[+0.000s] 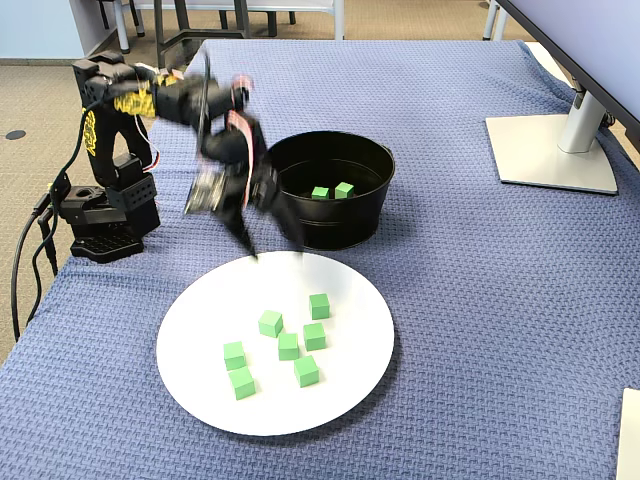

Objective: Pick up the green cubes from the white plate and place them in the black recipient

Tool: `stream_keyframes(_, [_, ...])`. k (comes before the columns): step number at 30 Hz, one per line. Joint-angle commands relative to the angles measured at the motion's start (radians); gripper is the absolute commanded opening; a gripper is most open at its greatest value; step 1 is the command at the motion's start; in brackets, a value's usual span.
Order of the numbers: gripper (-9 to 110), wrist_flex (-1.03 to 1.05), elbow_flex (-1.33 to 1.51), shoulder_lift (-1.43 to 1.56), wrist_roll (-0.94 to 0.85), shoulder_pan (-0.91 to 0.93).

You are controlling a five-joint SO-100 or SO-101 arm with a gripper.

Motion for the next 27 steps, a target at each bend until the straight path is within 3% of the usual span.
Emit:
stream_keyframes(1, [20,-0.046,-0.081,-0.048,0.075,0.087])
stream_keyframes(7, [16,-0.095,-0.092,-0.144,0.244,0.095])
stream_keyframes(14, [22,-0.049,-0.17,-0.235,0.216,0.08])
stream_keyframes(27, [21,0.012,-0.276,-0.342,0.169,0.069])
